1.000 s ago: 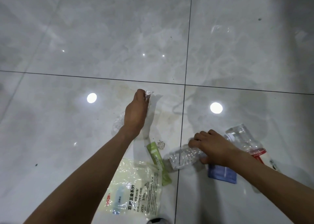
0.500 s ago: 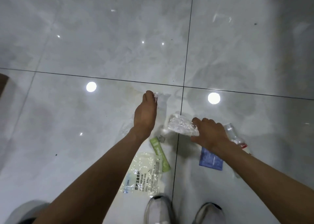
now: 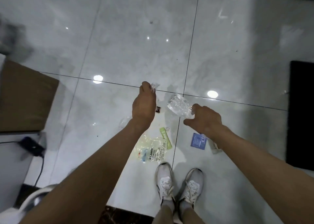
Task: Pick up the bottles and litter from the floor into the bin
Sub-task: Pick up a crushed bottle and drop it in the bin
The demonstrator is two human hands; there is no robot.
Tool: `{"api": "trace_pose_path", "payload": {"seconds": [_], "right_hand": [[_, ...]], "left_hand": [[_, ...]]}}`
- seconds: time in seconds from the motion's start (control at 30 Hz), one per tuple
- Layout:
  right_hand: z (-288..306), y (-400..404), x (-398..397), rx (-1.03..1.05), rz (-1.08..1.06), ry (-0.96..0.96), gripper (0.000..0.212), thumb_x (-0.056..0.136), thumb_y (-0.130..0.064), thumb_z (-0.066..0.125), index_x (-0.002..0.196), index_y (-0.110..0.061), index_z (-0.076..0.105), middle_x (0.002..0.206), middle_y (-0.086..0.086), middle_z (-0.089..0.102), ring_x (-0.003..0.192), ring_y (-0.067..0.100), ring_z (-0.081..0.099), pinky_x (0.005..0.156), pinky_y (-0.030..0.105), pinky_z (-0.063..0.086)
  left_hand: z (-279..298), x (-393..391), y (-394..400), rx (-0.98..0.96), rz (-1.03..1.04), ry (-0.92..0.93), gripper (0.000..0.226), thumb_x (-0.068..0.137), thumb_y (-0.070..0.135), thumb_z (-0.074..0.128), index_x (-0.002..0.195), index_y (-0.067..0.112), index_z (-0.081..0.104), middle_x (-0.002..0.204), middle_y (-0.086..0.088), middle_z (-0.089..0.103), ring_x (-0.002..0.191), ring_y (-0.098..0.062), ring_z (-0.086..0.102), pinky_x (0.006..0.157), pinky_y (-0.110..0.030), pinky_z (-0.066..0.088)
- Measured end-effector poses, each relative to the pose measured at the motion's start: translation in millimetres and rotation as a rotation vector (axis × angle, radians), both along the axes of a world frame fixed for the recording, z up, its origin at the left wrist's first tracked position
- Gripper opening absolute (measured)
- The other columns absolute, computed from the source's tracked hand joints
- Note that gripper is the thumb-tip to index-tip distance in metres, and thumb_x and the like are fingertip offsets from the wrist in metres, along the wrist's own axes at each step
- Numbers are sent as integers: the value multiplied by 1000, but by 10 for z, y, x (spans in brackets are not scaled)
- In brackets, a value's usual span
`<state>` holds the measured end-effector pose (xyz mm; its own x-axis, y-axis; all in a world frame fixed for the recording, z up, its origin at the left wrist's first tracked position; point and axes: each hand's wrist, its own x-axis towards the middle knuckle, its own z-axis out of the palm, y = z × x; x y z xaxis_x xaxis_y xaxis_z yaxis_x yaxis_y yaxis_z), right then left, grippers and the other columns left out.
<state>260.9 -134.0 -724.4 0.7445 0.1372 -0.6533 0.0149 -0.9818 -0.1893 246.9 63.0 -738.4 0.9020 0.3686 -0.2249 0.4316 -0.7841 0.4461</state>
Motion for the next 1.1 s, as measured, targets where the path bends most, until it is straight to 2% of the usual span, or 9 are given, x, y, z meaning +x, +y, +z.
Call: {"api": "trace_pose_path", "payload": {"seconds": [0.1,0.2,0.27,0.4,0.53,0.7,0.87,0.97,1.1], "right_hand": [[712,146,40,-37,-19,23,46,81,-49,57,113,-16,53,104,4,63,95,25,61,76,30,44],[1336,270,121,-8,-94,40,27,81,-43,56,89,-17,57,75,-1,64,64,15,59,58,24,37],[1764,341,150,27,-147,63,25,83,-43,56,77,-19,52,63,-3,58,54,10,52,53,23,33],[2550,479,134,80,-116,61,29,83,-47,57,76,-19,51,68,-3,58,64,14,57,63,26,41],[3377,657,67,114,-18,-26,32,83,-51,55,87,-20,58,79,-4,57,79,20,60,70,27,44],[4264,941,-31,167,85,-132,29,83,-49,56,85,-20,54,70,-7,48,78,20,55,70,26,39],[4843,1343,-257,228,157,-140,36,79,-52,57,92,-19,57,80,-3,56,81,22,60,71,28,43],[5064,1653,-512,278,225,-143,38,78,-55,57,92,-19,58,89,0,63,82,22,64,74,30,48],[5257,2075,-932,313,349,-148,34,79,-53,57,78,-20,52,82,-2,60,80,21,62,69,28,44]], "left_hand": [[722,6,122,4,-51,-17,30,106,34,34,112,5,41,108,-12,57,75,-41,58,60,-41,44],[1383,31,286,56,-157,-46,30,105,35,32,113,8,42,107,-8,58,73,-35,58,63,-44,50],[1808,-7,378,76,-138,-41,29,105,35,31,112,9,42,110,-7,59,74,-34,60,65,-45,52],[2673,-150,436,153,-43,-51,29,106,36,31,111,9,39,104,-7,59,70,-32,61,59,-41,49],[3569,-238,467,141,38,-134,31,106,38,32,110,8,40,101,-8,61,74,-36,61,61,-42,48],[4467,-410,659,111,200,-267,23,105,25,36,116,5,40,99,-12,61,85,-35,62,69,-37,46],[5102,-868,777,4,436,-406,21,104,23,35,116,7,42,92,-5,53,91,-34,60,74,-32,43],[5326,-1226,871,-5,562,-545,18,104,25,38,112,9,43,88,-3,54,81,-28,58,68,-29,41],[5508,-1705,1135,55,680,-606,21,106,32,36,104,11,38,80,-2,59,69,-26,60,58,-31,40]]}}
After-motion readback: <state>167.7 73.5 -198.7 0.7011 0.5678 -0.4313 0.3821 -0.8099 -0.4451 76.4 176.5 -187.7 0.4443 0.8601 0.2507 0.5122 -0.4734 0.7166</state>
